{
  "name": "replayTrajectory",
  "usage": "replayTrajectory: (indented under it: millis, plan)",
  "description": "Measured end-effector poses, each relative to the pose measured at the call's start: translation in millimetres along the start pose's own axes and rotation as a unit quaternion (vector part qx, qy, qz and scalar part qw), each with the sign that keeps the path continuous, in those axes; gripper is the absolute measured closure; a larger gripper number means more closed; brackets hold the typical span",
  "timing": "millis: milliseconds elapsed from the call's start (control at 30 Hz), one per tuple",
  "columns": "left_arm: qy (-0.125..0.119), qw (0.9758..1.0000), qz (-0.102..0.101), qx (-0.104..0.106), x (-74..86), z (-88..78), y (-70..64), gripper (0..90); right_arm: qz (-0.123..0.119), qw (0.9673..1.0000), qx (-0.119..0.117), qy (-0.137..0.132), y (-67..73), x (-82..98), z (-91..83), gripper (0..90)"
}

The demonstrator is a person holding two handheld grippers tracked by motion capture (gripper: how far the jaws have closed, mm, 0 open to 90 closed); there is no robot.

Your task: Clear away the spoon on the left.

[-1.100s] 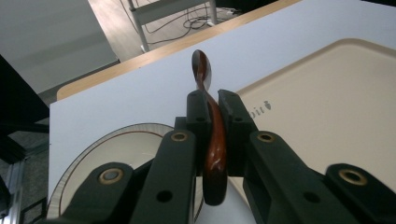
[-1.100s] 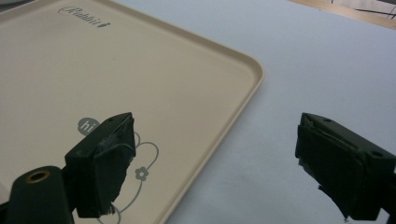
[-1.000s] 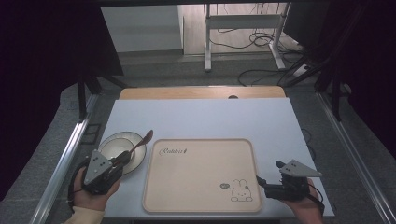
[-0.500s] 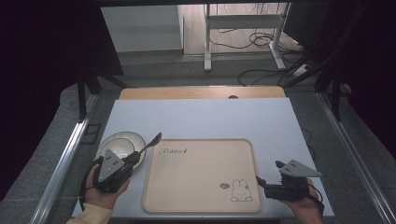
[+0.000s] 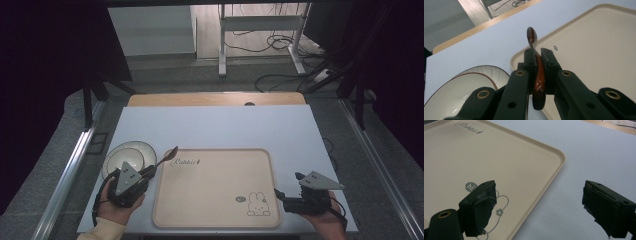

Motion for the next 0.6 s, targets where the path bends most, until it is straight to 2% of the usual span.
replayTrajectory:
  millis: [133,300,600]
  plan:
    - [0.007,0.9999,0.011,0.004,0.2,4.6,-3.2,84.3,-0.002,1.0,0.0,0.0,0.0,0.2,-0.1,12.4]
    - [0.01,0.9999,0.01,0.006,1.4,9.7,-4.7,84.3,-0.001,1.0,0.0,0.0,-0.2,0.1,-0.1,12.4]
    - [0.029,0.9992,0.024,0.012,7.5,17.3,-12.4,84.3,-0.003,1.0,-0.001,0.001,-0.1,0.3,-0.1,12.4]
Point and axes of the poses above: each handheld gripper's, and its own axes: z roughly forward along the jaws, x roughly out of its underside, y roughly to its left, the point moved 7 cm from there along z, roughly forward along the jaws, and after that the axes turned 14 degrees about z, right-handed, at the moved point
